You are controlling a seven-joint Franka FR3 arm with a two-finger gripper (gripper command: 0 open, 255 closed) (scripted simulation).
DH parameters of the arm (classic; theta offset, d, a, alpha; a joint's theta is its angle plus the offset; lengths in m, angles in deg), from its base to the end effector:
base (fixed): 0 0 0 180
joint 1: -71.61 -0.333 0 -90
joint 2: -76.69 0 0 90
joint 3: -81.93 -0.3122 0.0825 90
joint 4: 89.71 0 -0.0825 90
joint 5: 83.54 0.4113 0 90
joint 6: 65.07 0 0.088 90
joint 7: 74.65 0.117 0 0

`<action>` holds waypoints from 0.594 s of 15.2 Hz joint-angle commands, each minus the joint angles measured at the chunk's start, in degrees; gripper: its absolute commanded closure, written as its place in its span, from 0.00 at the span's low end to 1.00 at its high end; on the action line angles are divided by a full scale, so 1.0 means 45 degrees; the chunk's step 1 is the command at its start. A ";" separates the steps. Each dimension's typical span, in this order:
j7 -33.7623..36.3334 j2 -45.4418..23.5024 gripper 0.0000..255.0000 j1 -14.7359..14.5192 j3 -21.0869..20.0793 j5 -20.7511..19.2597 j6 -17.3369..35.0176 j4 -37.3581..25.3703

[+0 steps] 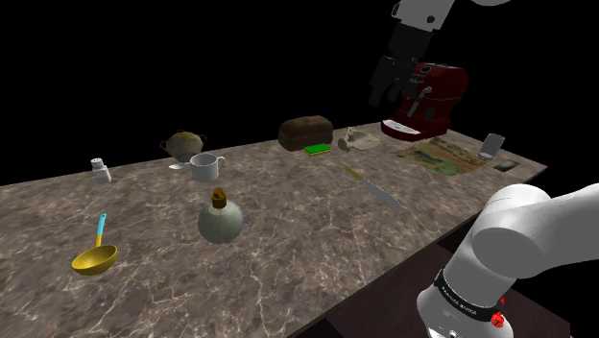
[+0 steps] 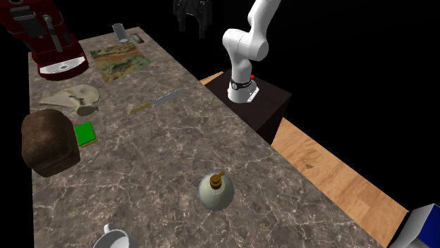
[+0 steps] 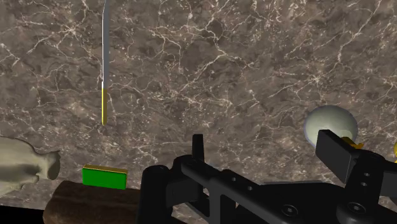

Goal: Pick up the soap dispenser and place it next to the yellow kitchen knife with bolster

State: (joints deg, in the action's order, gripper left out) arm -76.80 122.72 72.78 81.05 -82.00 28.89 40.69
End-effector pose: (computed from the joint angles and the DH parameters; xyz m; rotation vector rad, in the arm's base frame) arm 0.3401 0.0029 0.6308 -3.1184 -0.0454 -0.2620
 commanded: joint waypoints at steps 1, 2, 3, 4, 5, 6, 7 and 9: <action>0.0000 0.0000 0.00 0.0000 0.0000 0.0000 0.0000 0.0000; 0.0295 -0.0217 0.00 -0.0034 -0.0241 0.0117 0.0240 0.0075; 0.0587 -0.0451 0.00 -0.0065 -0.0482 0.0230 0.0480 0.0133; 0.0879 -0.0701 0.00 -0.0096 -0.0722 0.0336 0.0721 0.0174; 0.1170 -0.0966 0.00 -0.0125 -0.0961 0.0437 0.0962 0.0199; 0.1461 -0.1248 0.00 -0.0152 -0.1199 0.0530 0.1203 0.0207; 0.1753 -0.1544 0.00 -0.0178 -0.1434 0.0614 0.1442 0.0198; 0.2335 -0.2181 0.00 -0.0218 -0.1902 0.0757 0.1915 0.0129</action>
State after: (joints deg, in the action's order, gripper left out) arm -68.01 114.57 71.97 73.88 -79.06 36.30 41.57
